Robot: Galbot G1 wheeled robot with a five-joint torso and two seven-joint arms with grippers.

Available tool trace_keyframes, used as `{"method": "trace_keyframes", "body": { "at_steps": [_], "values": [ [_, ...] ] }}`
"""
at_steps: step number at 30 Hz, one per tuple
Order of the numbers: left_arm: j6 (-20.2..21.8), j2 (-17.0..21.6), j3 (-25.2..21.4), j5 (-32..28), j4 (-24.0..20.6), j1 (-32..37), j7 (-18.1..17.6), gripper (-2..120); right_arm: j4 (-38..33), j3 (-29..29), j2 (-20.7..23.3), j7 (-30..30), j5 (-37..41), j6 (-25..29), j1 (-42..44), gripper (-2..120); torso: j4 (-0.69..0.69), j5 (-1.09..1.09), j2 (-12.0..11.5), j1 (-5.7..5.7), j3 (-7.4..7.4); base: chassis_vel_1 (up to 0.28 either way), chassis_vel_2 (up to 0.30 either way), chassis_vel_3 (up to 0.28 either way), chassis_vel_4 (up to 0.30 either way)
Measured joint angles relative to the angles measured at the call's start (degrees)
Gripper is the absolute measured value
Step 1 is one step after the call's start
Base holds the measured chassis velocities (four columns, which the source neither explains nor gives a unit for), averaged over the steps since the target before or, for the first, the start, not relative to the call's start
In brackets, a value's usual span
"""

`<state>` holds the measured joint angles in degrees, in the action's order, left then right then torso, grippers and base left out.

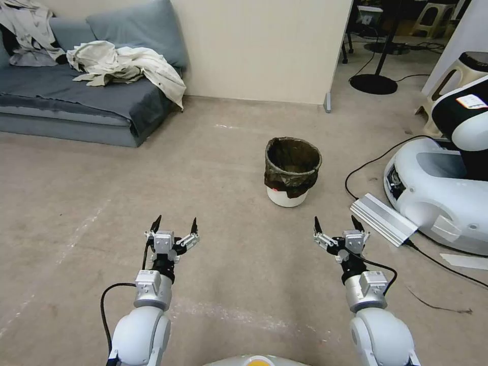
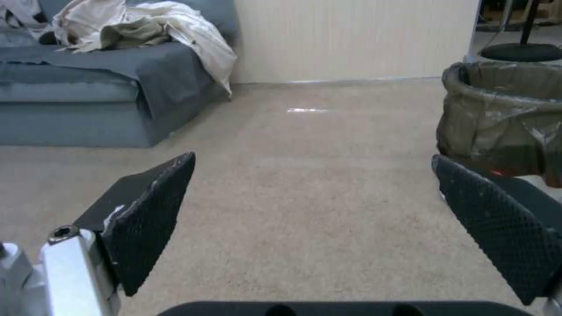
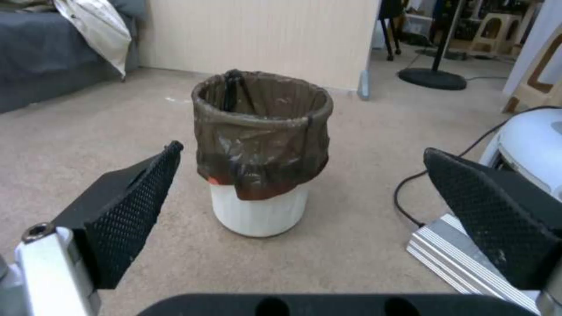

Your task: Pick up the trash can from the floor.

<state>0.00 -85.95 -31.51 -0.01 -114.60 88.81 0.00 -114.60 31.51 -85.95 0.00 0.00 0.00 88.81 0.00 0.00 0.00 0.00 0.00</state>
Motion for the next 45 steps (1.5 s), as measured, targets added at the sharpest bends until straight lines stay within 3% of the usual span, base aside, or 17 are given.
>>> {"method": "trace_keyframes", "body": {
  "at_steps": [17, 21, 23, 27, 34, 45],
  "values": [
    [0.16, -0.01, 0.00, -0.12, 0.00, 0.00, 0.00, 100, -0.80, 0.15, 0.10, -0.02, 0.54, -0.72, 0.23, 100, 0.00, 0.02, 0.00, 0.00, 0.00, 0.000, 0.000, 0.000, 0.000],
    [3.95, -0.75, -0.37, -2.60, -3.46, -0.14, -0.14, 100, -7.29, 1.72, 1.27, -0.18, 4.44, -5.76, 1.80, 100, 0.00, 0.00, 0.00, 0.00, 0.00, 0.000, 0.000, 0.000, 0.000],
    [8.33, -1.62, -0.82, -5.34, -7.17, -0.24, -0.33, 100, -11.82, 2.82, 2.10, -0.33, 7.20, -9.26, 2.97, 100, -0.02, -0.02, 0.00, 0.00, 0.00, 0.000, 0.000, 0.000, 0.000],
    [14.96, -2.90, -1.79, -9.66, -13.26, -0.40, -0.46, 100, -12.56, 3.40, 3.77, -0.60, 9.50, -6.53, 3.52, 100, -0.01, 0.01, 0.00, 0.00, 0.00, 0.000, 0.000, 0.000, 0.000],
    [13.77, -0.74, -5.52, -10.40, -14.62, 1.33, 1.59, 100, -11.12, 3.78, 5.41, -1.09, 11.84, -2.86, 3.52, 100, 0.00, 0.00, 0.00, 0.00, 0.00, 0.000, 0.000, 0.000, 0.000],
    [13.28, -0.78, -5.80, -11.66, -13.66, 1.15, 2.53, 100, -10.01, 3.66, 5.46, -0.97, 12.86, -1.23, 3.39, 100, 0.00, 0.00, 0.00, 0.00, 0.00, 0.000, 0.000, 0.000, 0.000]
  ]
}}
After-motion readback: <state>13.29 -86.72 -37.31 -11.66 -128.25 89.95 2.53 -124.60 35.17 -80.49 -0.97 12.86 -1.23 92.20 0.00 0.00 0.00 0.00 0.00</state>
